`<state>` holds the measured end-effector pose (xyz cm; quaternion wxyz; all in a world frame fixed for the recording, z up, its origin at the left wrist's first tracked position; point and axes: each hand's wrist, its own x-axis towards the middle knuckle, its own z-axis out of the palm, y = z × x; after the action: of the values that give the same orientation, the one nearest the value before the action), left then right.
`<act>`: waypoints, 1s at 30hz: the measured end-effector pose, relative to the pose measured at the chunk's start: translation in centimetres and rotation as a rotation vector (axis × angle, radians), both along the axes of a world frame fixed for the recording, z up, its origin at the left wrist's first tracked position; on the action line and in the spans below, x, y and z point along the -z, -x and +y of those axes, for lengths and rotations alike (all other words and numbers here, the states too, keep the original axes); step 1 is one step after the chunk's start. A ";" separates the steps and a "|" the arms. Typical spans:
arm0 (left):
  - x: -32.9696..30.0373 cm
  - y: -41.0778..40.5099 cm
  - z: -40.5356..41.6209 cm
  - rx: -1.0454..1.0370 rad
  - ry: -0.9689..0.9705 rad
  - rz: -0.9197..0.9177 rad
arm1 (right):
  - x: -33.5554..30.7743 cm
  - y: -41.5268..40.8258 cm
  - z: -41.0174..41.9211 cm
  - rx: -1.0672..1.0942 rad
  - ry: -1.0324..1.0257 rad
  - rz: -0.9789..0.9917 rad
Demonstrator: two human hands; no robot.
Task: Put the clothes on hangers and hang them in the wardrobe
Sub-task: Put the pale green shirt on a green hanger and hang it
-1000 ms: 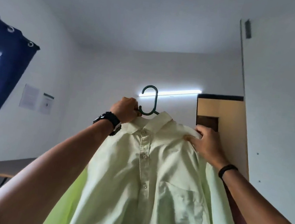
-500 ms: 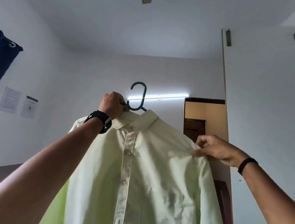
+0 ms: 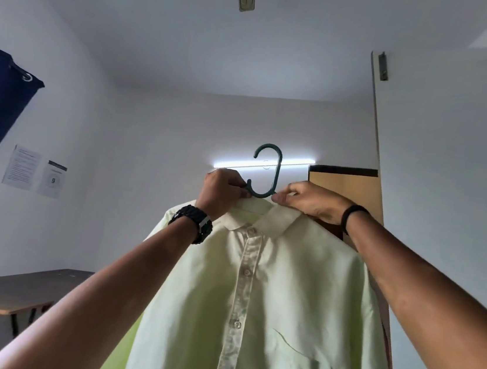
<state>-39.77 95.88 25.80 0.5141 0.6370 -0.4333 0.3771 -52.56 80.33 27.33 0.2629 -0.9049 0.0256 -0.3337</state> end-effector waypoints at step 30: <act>5.9 -2.4 -11.4 0.134 -0.483 -0.029 | 6.7 2.7 -11.1 0.133 -0.008 -0.179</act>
<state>-37.39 84.49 19.95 0.3646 0.7058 -0.5594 0.2366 -55.28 69.22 20.61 0.2452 -0.8667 0.0632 -0.4297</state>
